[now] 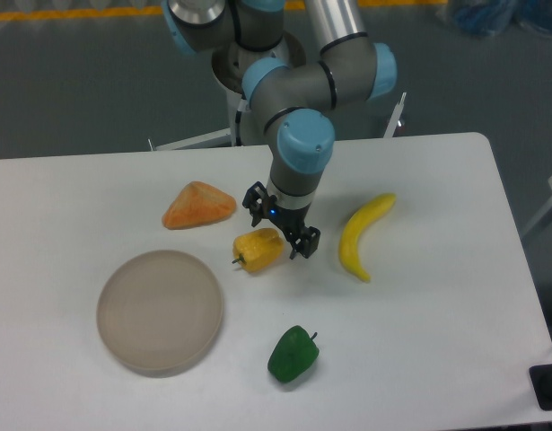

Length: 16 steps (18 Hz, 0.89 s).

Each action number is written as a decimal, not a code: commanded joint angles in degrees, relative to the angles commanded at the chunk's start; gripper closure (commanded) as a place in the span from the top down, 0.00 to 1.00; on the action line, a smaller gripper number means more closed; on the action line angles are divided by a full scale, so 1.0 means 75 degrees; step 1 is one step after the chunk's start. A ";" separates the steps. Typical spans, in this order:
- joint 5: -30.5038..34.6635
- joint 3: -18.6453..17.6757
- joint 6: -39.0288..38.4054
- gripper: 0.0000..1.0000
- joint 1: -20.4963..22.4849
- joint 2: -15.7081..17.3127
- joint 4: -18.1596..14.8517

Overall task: Pick up the yellow pepper from the table
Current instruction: 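Close the gripper around the yellow bell pepper, then lift the yellow pepper and carry it toward the banana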

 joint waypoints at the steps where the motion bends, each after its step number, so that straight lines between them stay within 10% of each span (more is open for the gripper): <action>1: 0.0000 0.0023 0.0000 1.00 -0.0023 -0.0093 0.0164; 9: 0.0000 -0.0058 -0.0211 1.00 -0.0246 -0.0527 0.0528; 16: 0.0035 0.0070 -0.0188 0.27 -0.0293 -0.0540 0.0529</action>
